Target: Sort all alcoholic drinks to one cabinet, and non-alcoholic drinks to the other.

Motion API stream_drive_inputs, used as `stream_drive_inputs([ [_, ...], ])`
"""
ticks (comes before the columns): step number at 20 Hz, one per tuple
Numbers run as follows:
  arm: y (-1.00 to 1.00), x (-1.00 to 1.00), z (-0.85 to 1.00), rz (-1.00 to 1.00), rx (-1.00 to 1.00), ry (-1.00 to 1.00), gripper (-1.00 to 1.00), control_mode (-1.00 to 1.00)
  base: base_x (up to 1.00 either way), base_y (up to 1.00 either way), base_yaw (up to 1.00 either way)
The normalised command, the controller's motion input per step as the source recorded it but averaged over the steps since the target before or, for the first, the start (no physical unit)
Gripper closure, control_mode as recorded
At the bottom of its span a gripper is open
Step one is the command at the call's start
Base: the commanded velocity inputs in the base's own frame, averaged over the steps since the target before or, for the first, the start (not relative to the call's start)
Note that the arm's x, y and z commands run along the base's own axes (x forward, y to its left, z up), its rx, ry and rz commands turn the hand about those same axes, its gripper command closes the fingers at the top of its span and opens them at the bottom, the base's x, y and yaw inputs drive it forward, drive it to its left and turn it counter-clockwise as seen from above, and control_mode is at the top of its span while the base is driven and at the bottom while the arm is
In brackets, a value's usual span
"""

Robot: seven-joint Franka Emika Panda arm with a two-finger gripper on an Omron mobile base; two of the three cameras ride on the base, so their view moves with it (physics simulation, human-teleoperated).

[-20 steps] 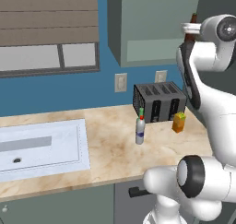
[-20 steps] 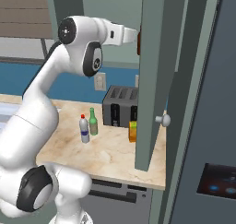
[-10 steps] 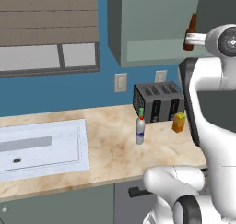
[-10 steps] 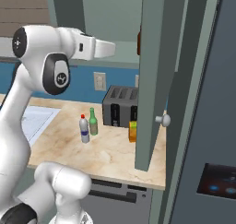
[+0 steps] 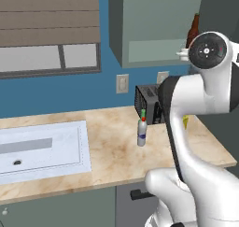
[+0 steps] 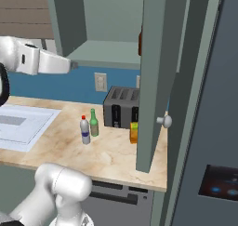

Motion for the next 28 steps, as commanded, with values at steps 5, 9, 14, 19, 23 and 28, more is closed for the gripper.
stream_drive_inputs([
  [5,0.60,-0.61,-0.24,-0.24,0.00,0.10,-1.00,-1.00,0.00,0.00,0.00],
  [9,0.48,-0.28,-0.43,-0.25,0.00,0.03,-1.00,-1.00,0.00,0.00,0.00],
  [14,0.48,-0.05,-0.44,-0.23,0.00,0.02,-1.00,-1.00,0.00,0.00,0.00],
  [19,0.44,0.00,-0.40,-0.15,0.00,0.00,-1.00,-1.00,0.00,0.00,0.00],
  [23,0.46,0.00,-0.28,-0.12,0.00,0.00,-1.00,-1.00,0.00,0.00,0.00],
  [28,0.42,0.12,-0.18,-0.08,0.00,0.00,-1.00,-1.00,0.00,0.00,0.00],
])
